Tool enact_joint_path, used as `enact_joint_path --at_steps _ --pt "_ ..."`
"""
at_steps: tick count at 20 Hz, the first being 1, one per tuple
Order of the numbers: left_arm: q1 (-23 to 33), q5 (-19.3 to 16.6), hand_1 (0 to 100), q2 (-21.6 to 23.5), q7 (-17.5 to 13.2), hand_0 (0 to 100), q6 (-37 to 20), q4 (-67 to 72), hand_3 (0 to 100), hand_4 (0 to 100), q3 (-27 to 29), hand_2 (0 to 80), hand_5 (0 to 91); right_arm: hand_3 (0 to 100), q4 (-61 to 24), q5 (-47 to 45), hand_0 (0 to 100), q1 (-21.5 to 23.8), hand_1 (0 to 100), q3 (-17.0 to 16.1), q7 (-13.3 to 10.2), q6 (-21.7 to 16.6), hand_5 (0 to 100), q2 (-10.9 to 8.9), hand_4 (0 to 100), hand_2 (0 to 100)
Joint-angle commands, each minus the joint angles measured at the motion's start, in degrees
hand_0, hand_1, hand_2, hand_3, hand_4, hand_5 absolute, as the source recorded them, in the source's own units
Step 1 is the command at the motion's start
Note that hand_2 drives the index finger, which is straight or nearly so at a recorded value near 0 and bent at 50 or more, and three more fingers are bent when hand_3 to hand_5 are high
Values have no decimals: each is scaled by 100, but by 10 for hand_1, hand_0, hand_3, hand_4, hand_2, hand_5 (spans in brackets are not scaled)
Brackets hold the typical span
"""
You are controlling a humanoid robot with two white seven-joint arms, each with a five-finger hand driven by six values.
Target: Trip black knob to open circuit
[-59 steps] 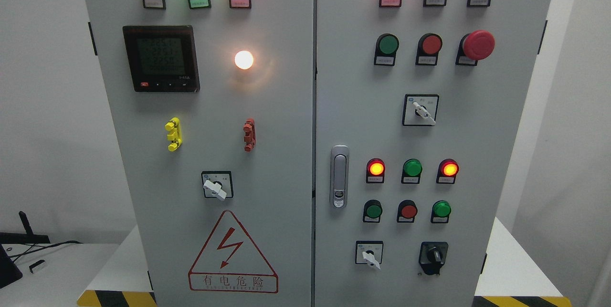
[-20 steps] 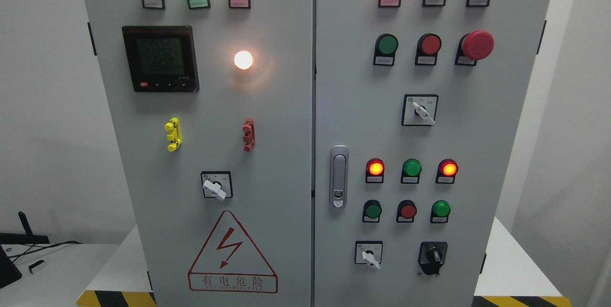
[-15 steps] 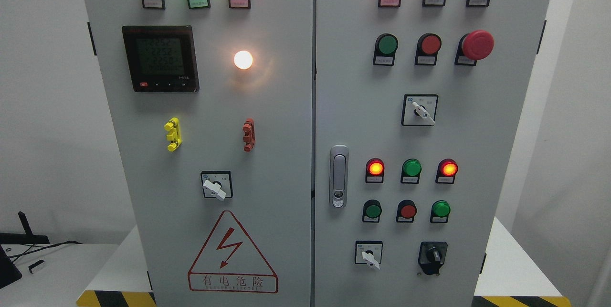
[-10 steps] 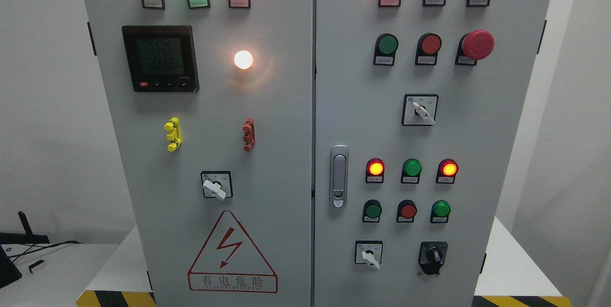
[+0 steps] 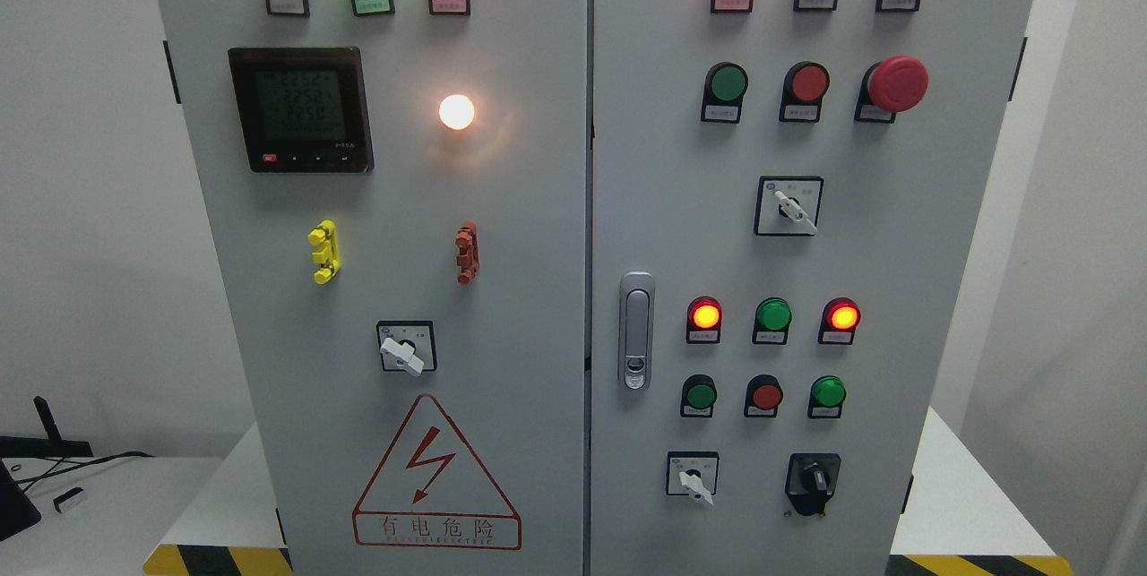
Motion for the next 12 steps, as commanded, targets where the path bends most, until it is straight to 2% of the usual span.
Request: enact_joint_path --at_steps 1,4,8,12 --pt "0 -176 389 1 -1 120 3 0 0 0 0 0 0 1000 -212 188 251 -310 596 588 -138 72 918 -25 1000 284" --pt "0 -176 389 1 -1 120 3 0 0 0 0 0 0 1000 -160 469 245 -301 650 720 -164 72 930 2 1000 328" --pt "0 -176 389 0 -1 120 3 0 0 0 0 0 0 1000 -98 637 254 -310 659 782 -252 72 941 2 1000 388" --pt "0 -176 389 1 -1 120 3 0 0 0 0 0 0 1000 16 646 246 -319 665 896 -296 81 943 20 1000 398"
